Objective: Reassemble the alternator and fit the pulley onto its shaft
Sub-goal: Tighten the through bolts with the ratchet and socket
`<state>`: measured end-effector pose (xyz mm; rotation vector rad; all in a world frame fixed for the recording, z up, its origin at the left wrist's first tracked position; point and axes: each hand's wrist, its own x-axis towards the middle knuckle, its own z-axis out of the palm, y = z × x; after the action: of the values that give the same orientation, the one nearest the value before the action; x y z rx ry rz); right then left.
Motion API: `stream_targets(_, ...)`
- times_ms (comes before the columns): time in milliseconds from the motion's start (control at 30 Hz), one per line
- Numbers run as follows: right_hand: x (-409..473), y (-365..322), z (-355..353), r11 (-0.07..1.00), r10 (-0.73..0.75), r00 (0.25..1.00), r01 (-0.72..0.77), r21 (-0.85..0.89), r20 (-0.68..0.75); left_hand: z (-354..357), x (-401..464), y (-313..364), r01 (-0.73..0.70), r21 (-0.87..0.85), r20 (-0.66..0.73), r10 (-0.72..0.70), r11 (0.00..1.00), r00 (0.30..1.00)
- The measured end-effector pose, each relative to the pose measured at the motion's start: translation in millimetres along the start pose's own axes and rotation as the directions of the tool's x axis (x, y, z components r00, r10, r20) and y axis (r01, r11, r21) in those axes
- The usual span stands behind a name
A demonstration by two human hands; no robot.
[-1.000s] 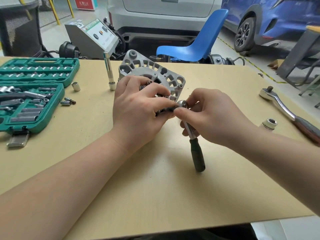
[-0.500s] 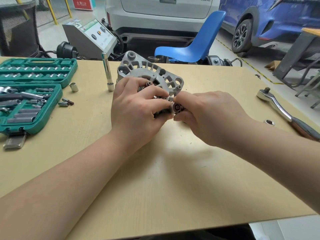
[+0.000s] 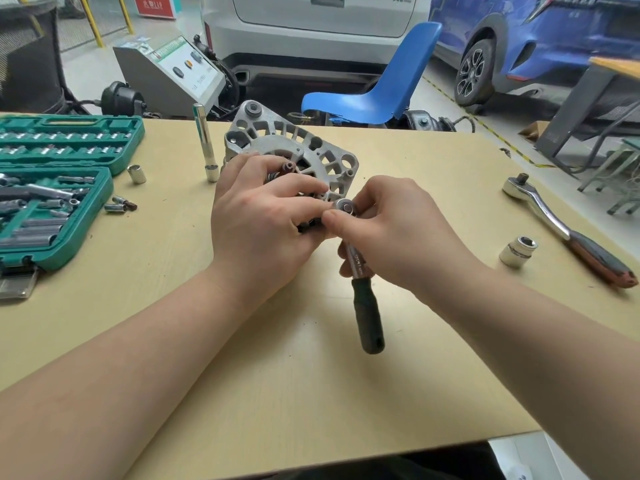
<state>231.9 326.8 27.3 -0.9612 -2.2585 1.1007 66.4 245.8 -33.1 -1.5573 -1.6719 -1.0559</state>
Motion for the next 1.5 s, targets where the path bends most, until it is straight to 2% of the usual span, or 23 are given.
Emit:
stream_targets(67, 2, 0, -2, 1.000, 0.005, 1.000, -0.005, 0.025, 0.012, 0, 0, 0, -0.025, 0.023, -0.012, 0.025, 0.999, 1.000)
stream_targets(100, 4, 1, -4, 0.999, -0.027, 0.999, 0.028, -0.022, 0.021, 0, 0, 0, -0.038, 0.043, -0.025, 0.039, 0.998, 0.999)
stream_targets(167, 7, 3, -13, 0.952, -0.165, 0.985, 0.174, -0.252, 0.058, 1, 1, -1, -0.054, 0.064, -0.042, 0.057, 0.996, 0.997)
stream_targets(233, 11, 3, -23, 0.786, -0.298, 0.943, 0.330, -0.522, 0.148, 1, 2, -1, -0.065, 0.074, -0.037, 0.068, 0.995, 0.997)
stream_targets(300, 16, 1, -31, 0.550, -0.383, 0.891, 0.433, -0.714, 0.245, 2, 2, -2, -0.071, 0.086, -0.019, 0.073, 0.994, 0.997)
stream_targets(333, 18, -1, -33, 0.457, -0.403, 0.869, 0.464, -0.759, 0.288, 3, 1, -3, -0.076, 0.096, -0.014, 0.077, 0.992, 0.997)
stream_targets(400, 19, -5, -33, 0.392, -0.412, 0.851, 0.489, -0.779, 0.327, 2, 0, -3, -0.098, 0.112, -0.026, 0.101, 0.989, 0.995)
stream_targets(500, 17, -6, -33, 0.409, -0.463, 0.820, 0.535, -0.739, 0.337, -3, 1, -3, -0.098, 0.021, -0.042, 0.099, 0.995, 0.994)
stream_targets(567, 16, -6, -33, 0.388, -0.488, 0.808, 0.540, -0.746, 0.331, -12, 3, -6, -0.057, -0.086, 0.012, 0.058, 0.995, 0.998)
stream_targets(633, 16, -7, -31, 0.360, -0.487, 0.808, 0.533, -0.766, 0.333, -22, 6, -16, -0.056, -0.076, 0.070, 0.062, 0.995, 0.996)
stream_targets(700, 18, -5, -31, 0.362, -0.491, 0.808, 0.529, -0.767, 0.326, -30, 9, -31, 0.016, -0.006, 0.144, -0.014, 1.000, 0.990)
stream_targets(800, 22, -3, -33, 0.446, -0.491, 0.823, 0.519, -0.729, 0.285, -31, 8, -39, 0.239, -0.112, 0.305, -0.195, 0.965, 0.932)
stream_targets(900, 24, -3, -34, 0.641, -0.439, 0.878, 0.455, -0.618, 0.191, -27, 6, -42, 0.257, -0.184, 0.311, -0.192, 0.949, 0.931)
stream_targets(967, 26, -2, -34, 0.680, -0.441, 0.882, 0.451, -0.579, 0.169, -25, 6, -44, 0.264, -0.175, 0.293, -0.205, 0.949, 0.934)
stream_targets(1033, 27, -2, -36, 0.649, -0.459, 0.867, 0.477, -0.593, 0.194, -23, 5, -44, 0.274, -0.170, 0.290, -0.218, 0.947, 0.932)
stream_targets(1200, 25, -7, -36, 0.473, -0.526, 0.795, 0.569, -0.673, 0.302, -24, 6, -40, 0.276, -0.171, 0.299, -0.217, 0.946, 0.929)
stream_targets(1400, 23, -6, -34, 0.494, -0.517, 0.815, 0.534, -0.686, 0.262, -24, 7, -38, 0.275, -0.160, 0.292, -0.221, 0.948, 0.930)
stream_targets(1500, 24, -9, -34, 0.455, -0.529, 0.795, 0.561, -0.692, 0.296, -24, 7, -38, 0.274, -0.155, 0.299, -0.219, 0.949, 0.929)
